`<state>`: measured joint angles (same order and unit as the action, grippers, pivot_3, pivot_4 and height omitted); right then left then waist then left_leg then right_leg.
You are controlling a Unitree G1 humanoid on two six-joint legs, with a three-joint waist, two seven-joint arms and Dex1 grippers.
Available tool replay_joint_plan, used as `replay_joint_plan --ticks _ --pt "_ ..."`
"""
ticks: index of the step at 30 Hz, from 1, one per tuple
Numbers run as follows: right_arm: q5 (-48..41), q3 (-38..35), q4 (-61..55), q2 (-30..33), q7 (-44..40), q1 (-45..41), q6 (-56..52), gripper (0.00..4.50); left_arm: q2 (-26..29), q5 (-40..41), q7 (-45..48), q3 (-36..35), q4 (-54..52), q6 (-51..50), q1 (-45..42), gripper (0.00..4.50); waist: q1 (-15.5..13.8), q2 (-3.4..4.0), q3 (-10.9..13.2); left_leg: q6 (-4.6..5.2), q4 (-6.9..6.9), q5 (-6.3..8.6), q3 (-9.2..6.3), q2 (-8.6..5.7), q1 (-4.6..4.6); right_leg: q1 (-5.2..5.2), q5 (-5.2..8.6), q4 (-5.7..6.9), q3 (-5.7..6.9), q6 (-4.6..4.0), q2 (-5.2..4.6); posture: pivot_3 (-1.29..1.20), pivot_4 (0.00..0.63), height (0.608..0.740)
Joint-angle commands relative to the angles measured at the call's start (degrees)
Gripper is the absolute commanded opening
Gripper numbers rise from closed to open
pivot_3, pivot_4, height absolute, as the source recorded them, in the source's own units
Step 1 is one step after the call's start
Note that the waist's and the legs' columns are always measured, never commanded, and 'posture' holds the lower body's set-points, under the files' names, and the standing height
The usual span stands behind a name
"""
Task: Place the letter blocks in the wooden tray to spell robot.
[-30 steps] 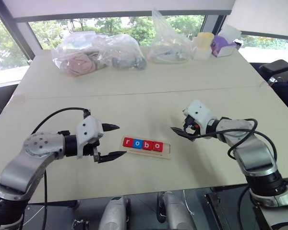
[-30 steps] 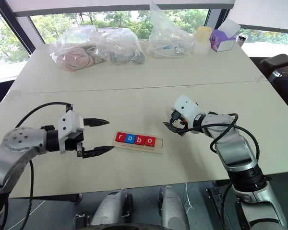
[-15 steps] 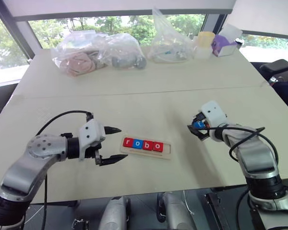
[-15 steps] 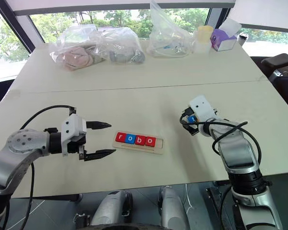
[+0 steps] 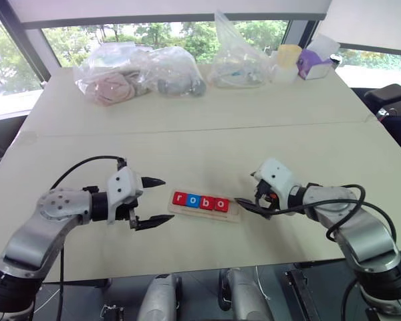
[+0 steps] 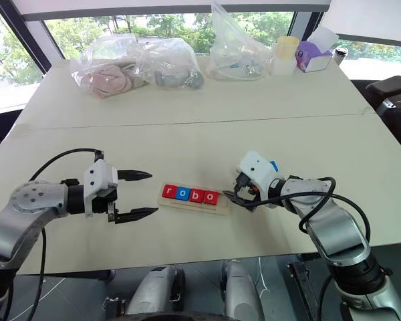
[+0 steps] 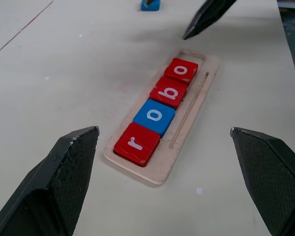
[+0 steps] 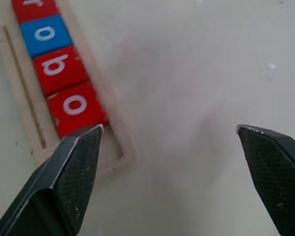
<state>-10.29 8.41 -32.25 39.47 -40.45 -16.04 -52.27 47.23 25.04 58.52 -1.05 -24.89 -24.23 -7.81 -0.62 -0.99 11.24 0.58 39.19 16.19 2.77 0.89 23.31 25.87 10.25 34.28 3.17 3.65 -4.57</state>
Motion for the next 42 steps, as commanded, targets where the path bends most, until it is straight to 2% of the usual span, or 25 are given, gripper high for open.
replay_joint_plan --ticks 1,12,30,42 --pt "0.01 1.06 -0.99 0.89 -0.44 -0.20 2.46 4.46 0.83 0.66 -0.10 -1.53 -1.32 -0.16 -1.05 4.50 0.05 0.00 0.00 0.00 0.00 0.00 0.00 0.00 0.00 0.00 0.00 0.01 0.00 0.00 0.01 0.00 0.150 0.740" --pt "6.35 6.97 3.85 3.22 1.21 -0.67 8.86 4.46 0.86 1.57 -2.06 -1.21 -4.30 -4.21 -2.96 4.50 -0.06 -0.01 -0.01 0.00 0.01 0.00 0.01 -0.03 0.00 -0.01 0.00 0.00 0.00 0.00 -0.01 0.00 0.150 0.740" --pt "11.94 7.68 10.97 -0.21 4.01 -4.50 13.11 4.46 0.86 2.64 -3.30 -1.42 -6.13 -7.36 -4.31 4.50 -0.05 -0.05 -0.03 0.00 0.04 -0.01 0.02 -0.04 -0.05 -0.08 -0.01 0.04 0.00 -0.01 0.01 0.00 0.150 0.740" --pt "15.03 9.05 11.73 7.01 -4.05 -3.74 24.43 4.46 0.46 2.65 -3.56 -1.06 -5.99 -7.45 -5.04 4.50 -0.11 -0.06 -0.04 -0.01 0.04 -0.01 0.04 -0.07 -0.05 -0.12 -0.01 0.02 0.00 0.00 0.00 0.00 0.150 0.740"
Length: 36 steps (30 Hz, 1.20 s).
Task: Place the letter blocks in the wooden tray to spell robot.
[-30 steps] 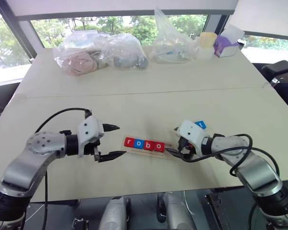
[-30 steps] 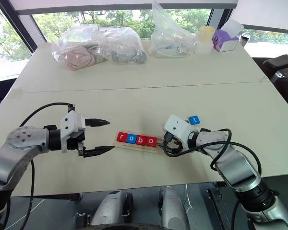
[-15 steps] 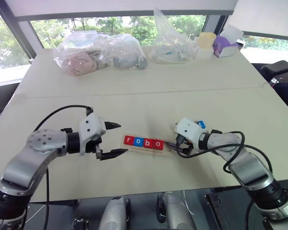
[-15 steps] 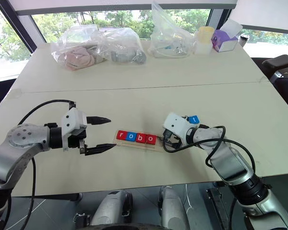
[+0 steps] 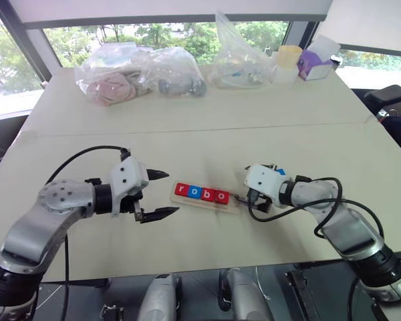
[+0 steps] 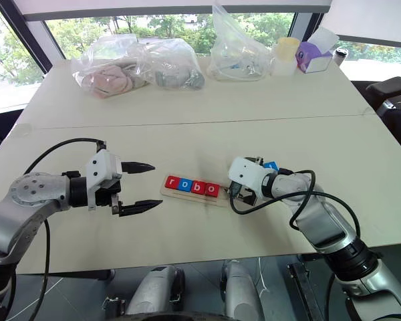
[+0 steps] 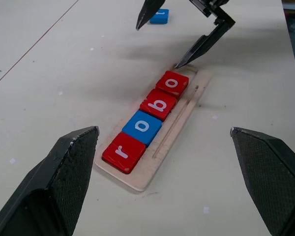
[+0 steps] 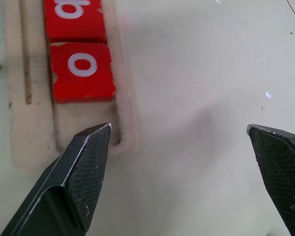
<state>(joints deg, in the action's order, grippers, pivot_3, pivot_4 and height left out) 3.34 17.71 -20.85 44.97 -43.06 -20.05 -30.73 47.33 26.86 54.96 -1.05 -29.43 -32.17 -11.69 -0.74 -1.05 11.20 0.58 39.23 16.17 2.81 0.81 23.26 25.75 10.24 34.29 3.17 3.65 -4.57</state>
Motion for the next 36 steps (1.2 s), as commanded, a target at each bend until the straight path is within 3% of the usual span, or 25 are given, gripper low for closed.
replay_joint_plan --ticks 1,8,15,36 --pt "1.42 -0.52 0.72 1.73 -1.81 0.09 3.31 4.46 0.31 0.79 0.01 -0.98 -1.36 0.56 -1.27 4.50 0.01 0.00 0.00 0.00 0.00 0.00 0.00 0.00 0.00 0.00 0.00 0.00 0.00 0.00 0.00 0.00 0.150 0.740" --pt "1.78 -1.62 2.89 0.88 -2.30 -1.71 4.39 4.46 0.03 0.50 0.00 -0.69 -1.03 1.02 -1.39 4.50 0.02 -0.01 0.00 0.00 0.00 0.00 0.01 0.00 -0.03 -0.01 0.00 0.02 0.00 0.00 0.01 0.00 0.150 0.740" --pt "-1.63 -2.53 -0.54 -2.05 -3.90 -2.15 -0.99 4.46 -0.22 0.32 -0.18 -0.65 -0.95 1.31 -1.28 4.50 0.05 0.00 0.00 0.00 0.01 0.00 0.00 0.01 -0.03 -0.02 -0.01 0.03 0.00 -0.01 0.01 0.00 0.150 0.740" --pt "1.31 1.94 1.11 -8.11 -2.50 -5.48 -1.70 4.46 -0.42 0.28 -0.81 -1.09 -1.64 1.50 0.28 4.50 0.09 0.00 0.00 -0.01 0.01 0.00 0.00 0.00 -0.04 -0.02 -0.01 0.05 0.00 -0.01 0.02 0.00 0.150 0.740"
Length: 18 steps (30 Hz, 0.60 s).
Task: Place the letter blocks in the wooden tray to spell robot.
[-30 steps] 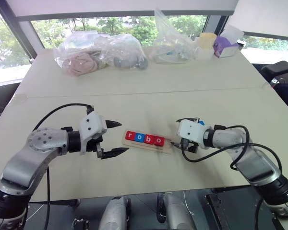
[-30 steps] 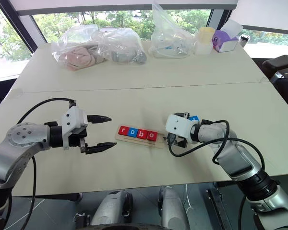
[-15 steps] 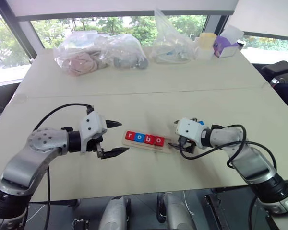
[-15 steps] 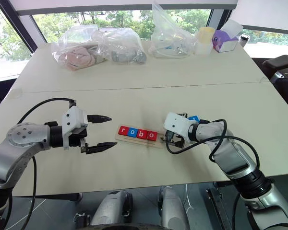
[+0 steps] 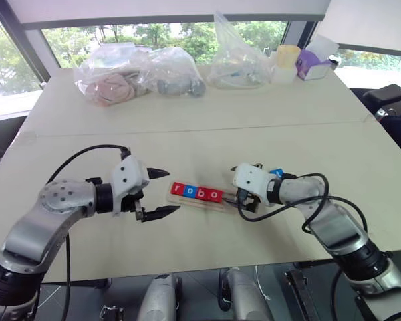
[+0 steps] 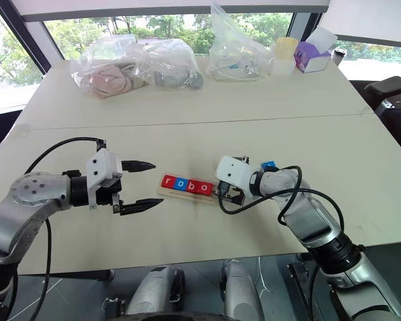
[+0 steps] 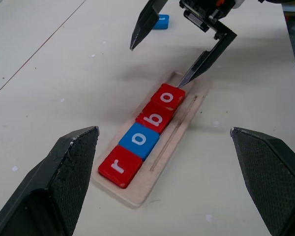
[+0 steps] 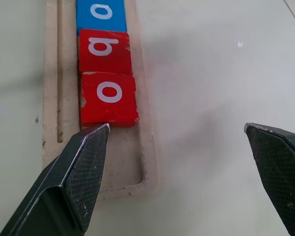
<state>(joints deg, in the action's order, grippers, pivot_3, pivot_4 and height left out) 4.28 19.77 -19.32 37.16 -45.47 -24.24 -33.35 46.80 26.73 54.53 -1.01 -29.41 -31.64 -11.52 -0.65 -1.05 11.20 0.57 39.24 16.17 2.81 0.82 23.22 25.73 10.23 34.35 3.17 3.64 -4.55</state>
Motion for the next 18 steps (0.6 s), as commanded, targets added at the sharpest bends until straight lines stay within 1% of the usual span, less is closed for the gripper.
replay_joint_plan --ticks 1,10,15,18 --pt "0.38 -0.13 -0.37 -0.31 -0.17 -1.32 1.00 4.46 0.15 0.41 -0.40 -1.23 -1.68 0.99 0.22 4.50 0.00 0.00 0.00 0.00 0.00 0.00 0.00 0.00 0.00 0.00 0.00 0.00 0.00 0.00 0.00 0.00 0.150 0.740" --pt "0.97 -1.10 -0.72 1.73 -1.05 -0.80 1.24 4.46 0.04 0.42 -0.56 -1.19 -1.63 1.16 0.41 4.50 -0.02 0.00 0.00 0.00 0.00 0.00 0.00 -0.01 0.00 0.00 0.00 0.01 0.00 0.00 0.00 0.00 0.150 0.740" --pt "0.45 -5.61 -1.97 5.56 -1.08 0.57 -0.23 4.46 -0.01 0.34 -0.41 -0.86 -1.25 1.44 0.06 4.50 -0.10 0.00 0.00 0.00 0.00 0.00 0.01 -0.01 0.01 0.00 0.00 -0.01 0.00 0.00 -0.01 0.00 0.150 0.740" --pt "-0.90 -10.61 -2.38 4.82 1.42 0.03 -5.40 4.46 0.06 0.33 -0.11 -0.92 -0.75 1.77 -0.13 4.50 -0.04 0.00 0.00 0.00 0.00 0.00 0.02 -0.01 0.01 0.00 0.00 0.00 0.00 0.00 -0.02 0.00 0.150 0.740"
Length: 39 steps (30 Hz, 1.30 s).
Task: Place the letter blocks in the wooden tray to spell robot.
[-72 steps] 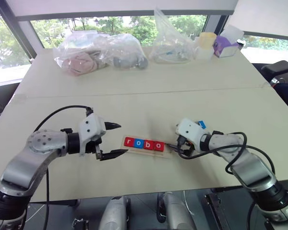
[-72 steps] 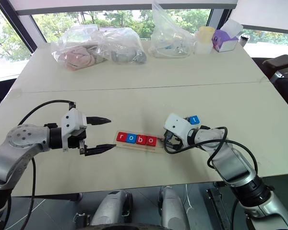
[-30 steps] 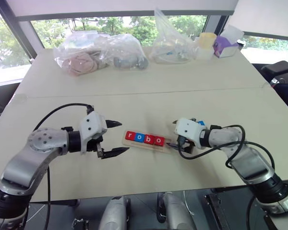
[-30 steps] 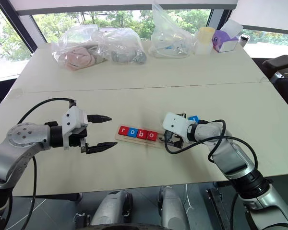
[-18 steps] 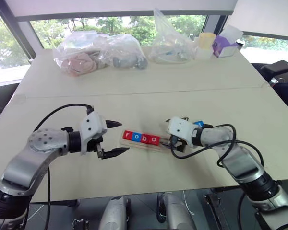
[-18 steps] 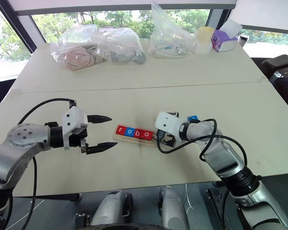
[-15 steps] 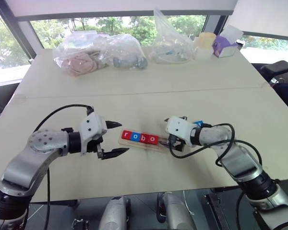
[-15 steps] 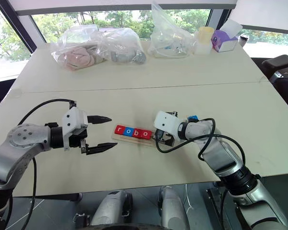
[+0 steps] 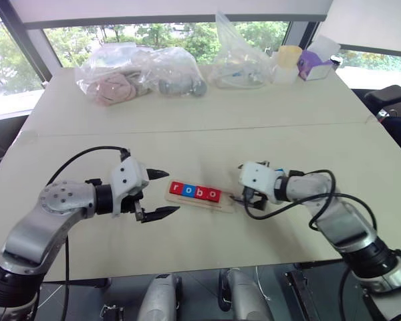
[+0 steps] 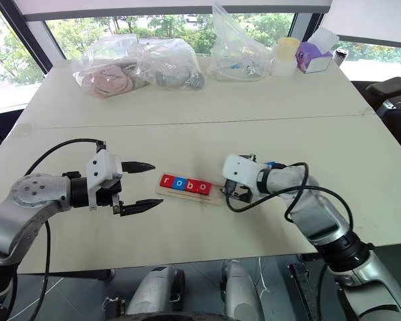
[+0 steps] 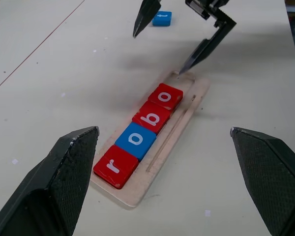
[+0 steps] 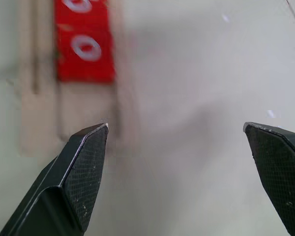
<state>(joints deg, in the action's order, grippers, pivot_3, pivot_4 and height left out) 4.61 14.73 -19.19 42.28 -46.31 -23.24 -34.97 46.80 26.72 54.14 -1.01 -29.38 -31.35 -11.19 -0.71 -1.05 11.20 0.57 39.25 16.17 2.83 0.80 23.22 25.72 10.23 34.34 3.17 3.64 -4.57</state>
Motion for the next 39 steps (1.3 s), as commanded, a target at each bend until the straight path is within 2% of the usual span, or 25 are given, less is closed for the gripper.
replay_joint_plan --ticks 1,4,12,17,27,30,35,39 --pt "-1.58 -7.16 -2.54 -0.77 3.30 -1.18 -5.83 4.46 0.12 0.33 0.41 -0.91 -0.61 1.62 -0.50 4.50 0.06 0.00 0.00 0.00 0.00 0.00 0.00 0.00 -0.01 0.00 0.00 0.01 0.00 0.00 0.00 0.00 0.150 0.740" --pt "-1.95 -13.51 -1.96 -4.67 9.68 -0.76 -14.95 4.46 0.16 0.21 0.97 -0.60 0.09 2.11 -0.88 4.50 0.02 0.00 0.00 0.00 0.00 0.00 0.01 0.00 -0.04 0.00 0.00 0.05 0.01 -0.01 0.04 0.00 0.150 0.740" --pt "-3.86 -23.64 -1.32 -16.78 21.58 -2.08 -33.08 4.46 -0.06 -0.05 2.28 0.39 1.87 3.18 -2.50 4.50 0.06 0.02 -0.01 -0.01 0.00 -0.01 0.01 0.01 -0.03 0.02 -0.01 0.10 -0.01 -0.01 0.06 0.00 0.150 0.740" --pt "-5.76 -24.54 -1.38 -19.45 24.01 -1.65 -36.94 4.46 -0.08 -0.36 2.78 0.57 2.47 3.54 -3.05 4.50 0.12 0.03 -0.01 -0.01 0.00 -0.01 0.00 0.00 -0.03 0.01 -0.01 0.10 -0.01 0.00 0.05 0.00 0.150 0.740" --pt "-8.24 -22.76 1.21 -20.77 26.45 0.13 -36.48 4.46 0.32 -0.34 2.96 0.14 2.29 3.61 -2.71 4.50 0.19 0.03 -0.01 -0.01 0.00 -0.01 0.00 0.00 -0.03 0.01 -0.01 0.10 -0.02 0.01 0.06 0.00 0.150 0.740" --pt "-8.62 -22.46 2.14 -20.77 27.09 0.28 -35.79 3.58 0.27 -0.36 2.77 0.16 2.11 3.47 -2.61 4.50 0.25 0.03 -0.01 -0.01 -0.01 -0.01 -0.01 0.00 -0.04 0.01 -0.01 0.11 -0.02 0.01 0.06 0.00 0.150 0.740" --pt "-9.64 -22.88 2.74 -20.91 28.14 -0.43 -35.55 1.18 -0.02 -0.31 2.40 0.34 2.00 3.33 -2.58 4.50 0.16 0.02 -0.02 0.00 0.00 -0.01 -0.02 0.01 -0.05 -0.02 -0.01 0.10 -0.02 0.00 0.06 0.00 0.150 0.740" --pt "-11.37 -23.28 -3.43 -20.39 28.30 1.33 -40.96 1.17 -0.10 -0.24 2.39 0.42 2.07 3.46 -2.48 4.50 0.08 0.02 -0.02 -0.01 0.00 -0.01 -0.04 0.02 -0.08 -0.05 0.00 0.09 -0.02 0.00 0.04 0.00 0.150 0.740"
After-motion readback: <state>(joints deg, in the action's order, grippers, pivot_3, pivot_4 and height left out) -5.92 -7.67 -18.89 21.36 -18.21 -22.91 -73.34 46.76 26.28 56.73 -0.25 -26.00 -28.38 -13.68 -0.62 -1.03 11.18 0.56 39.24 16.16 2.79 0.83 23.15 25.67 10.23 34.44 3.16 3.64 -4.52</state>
